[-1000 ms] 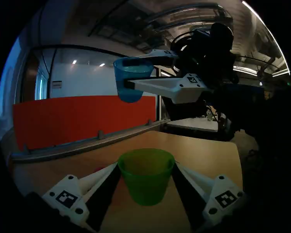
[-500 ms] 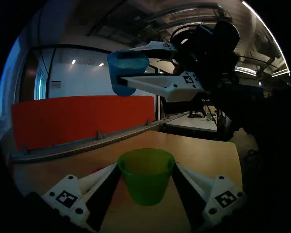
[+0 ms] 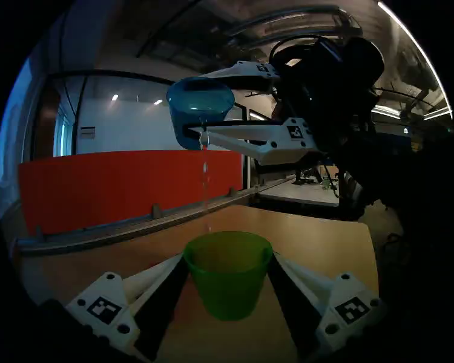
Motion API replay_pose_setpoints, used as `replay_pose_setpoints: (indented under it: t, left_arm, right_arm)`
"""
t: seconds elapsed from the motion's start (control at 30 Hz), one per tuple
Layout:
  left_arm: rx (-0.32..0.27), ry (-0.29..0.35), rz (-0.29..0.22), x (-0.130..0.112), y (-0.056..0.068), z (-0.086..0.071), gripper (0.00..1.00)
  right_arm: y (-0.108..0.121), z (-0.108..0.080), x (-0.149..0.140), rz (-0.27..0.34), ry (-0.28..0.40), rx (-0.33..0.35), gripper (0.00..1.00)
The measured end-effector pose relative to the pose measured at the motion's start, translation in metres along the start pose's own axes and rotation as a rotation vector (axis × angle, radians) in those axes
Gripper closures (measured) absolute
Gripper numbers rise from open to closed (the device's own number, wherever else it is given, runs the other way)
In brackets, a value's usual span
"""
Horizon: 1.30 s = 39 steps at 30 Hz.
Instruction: Pour water
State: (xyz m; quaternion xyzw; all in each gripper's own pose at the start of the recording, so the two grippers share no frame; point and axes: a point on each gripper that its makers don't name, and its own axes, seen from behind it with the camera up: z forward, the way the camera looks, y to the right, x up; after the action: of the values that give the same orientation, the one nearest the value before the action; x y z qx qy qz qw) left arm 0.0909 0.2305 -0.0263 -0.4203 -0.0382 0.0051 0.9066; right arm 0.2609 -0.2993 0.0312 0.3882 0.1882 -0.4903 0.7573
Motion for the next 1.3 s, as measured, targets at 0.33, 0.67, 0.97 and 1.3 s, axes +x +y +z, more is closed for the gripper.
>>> replay_pose_setpoints:
  t: [0.33,0.67,0.97,1.3]
  left_arm:
    - [-0.002,0.002,0.004,0.002,0.001,0.0,0.14]
    - [0.0,0.006,0.007,0.005,-0.001,0.0,0.14]
    - [0.001,0.008,0.014,0.007,-0.001,0.0,0.14]
    - [0.002,0.008,0.017,0.007,-0.001,-0.001,0.14]
  right_arm:
    - [0.007,-0.001,0.004,-0.038,0.005,-0.022,0.09]
    - [0.015,-0.001,0.009,-0.073,0.014,-0.035,0.09]
    - [0.02,-0.003,0.012,-0.106,0.019,-0.05,0.09]
    - [0.026,-0.006,0.015,-0.136,0.026,-0.066,0.09]
